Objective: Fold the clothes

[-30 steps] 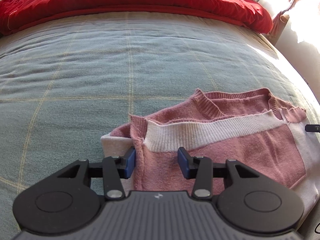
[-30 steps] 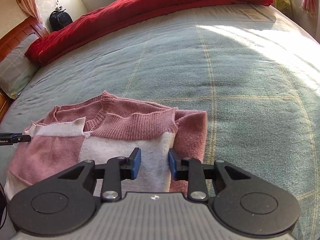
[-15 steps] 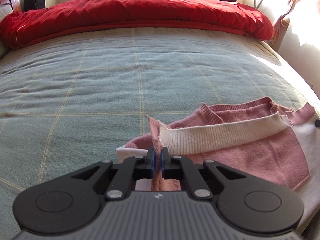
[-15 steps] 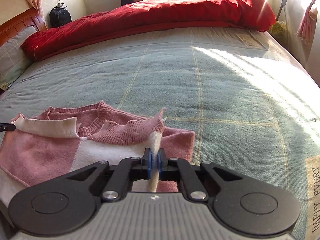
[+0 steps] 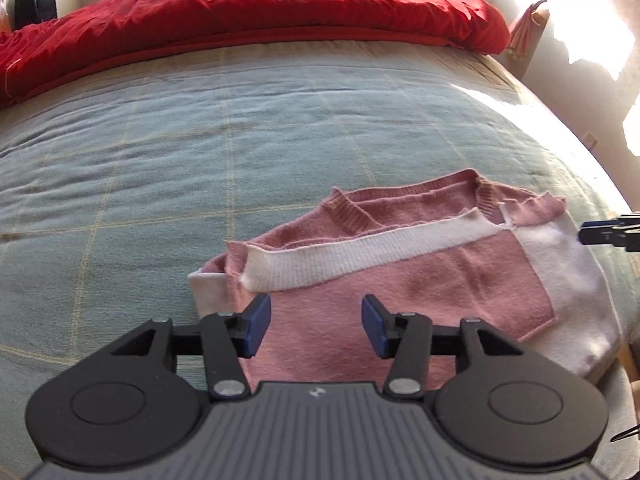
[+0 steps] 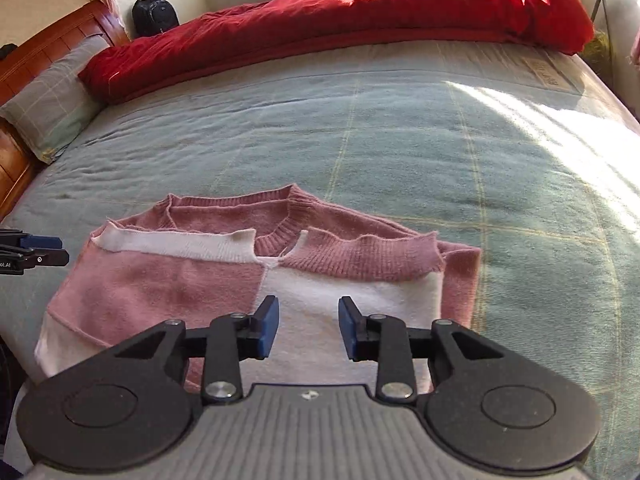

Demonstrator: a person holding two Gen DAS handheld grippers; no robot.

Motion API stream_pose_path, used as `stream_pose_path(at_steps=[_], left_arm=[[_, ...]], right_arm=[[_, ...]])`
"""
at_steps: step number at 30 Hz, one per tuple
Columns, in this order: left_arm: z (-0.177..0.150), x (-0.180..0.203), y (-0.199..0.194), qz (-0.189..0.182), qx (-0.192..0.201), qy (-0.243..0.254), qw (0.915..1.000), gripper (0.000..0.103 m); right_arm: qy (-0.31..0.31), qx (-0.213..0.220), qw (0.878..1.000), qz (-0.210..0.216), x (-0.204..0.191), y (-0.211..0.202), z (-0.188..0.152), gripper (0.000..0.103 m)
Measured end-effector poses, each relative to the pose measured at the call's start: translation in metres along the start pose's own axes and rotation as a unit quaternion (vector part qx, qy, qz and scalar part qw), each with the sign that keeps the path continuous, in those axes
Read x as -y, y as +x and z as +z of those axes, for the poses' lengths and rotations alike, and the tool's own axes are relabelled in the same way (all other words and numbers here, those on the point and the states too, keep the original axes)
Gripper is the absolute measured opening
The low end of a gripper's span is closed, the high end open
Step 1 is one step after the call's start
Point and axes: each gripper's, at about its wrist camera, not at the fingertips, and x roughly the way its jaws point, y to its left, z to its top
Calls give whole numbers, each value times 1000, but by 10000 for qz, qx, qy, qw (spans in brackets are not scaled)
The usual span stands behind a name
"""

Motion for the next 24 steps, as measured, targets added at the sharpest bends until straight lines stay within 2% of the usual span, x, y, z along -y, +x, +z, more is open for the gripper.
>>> stream_pose_path(at_steps=[3, 6, 9, 10, 13, 17, 18, 24], left_arm=[[-3, 26, 9, -504, -93, 47, 9987, 53], [-9, 40, 30, -686, -237, 1, 9974, 53], [-18, 42, 55, -626, -390, -85, 9972, 52], [-21, 40, 60, -625, -378, -128, 9972, 52], [-21, 33, 61, -676, -211, -372, 9968, 53], [-12, 27, 52, -591, -14, -576, 9966, 53], [-10, 26, 50, -547, 33, -596, 9967, 56], [-19, 23, 73, -471, -105, -816, 9955, 61]], right_arm=[[-161, -178, 9997, -76, -21, 19, -1, 37], [-69, -389, 9991, -181, -30, 41, -6, 37], [-148, -336, 9989, -288, -35, 48, -11, 43], [-165, -303, 9990, -301, -36, 50, -13, 50], [-144, -222, 9992, -305, -39, 52, -17, 59], [-117, -107, 9990, -414, -45, 46, -17, 61], [-128, -23, 9987, -489, -47, 42, -17, 61], [-32, -102, 9973, -726, -46, 55, -29, 74]])
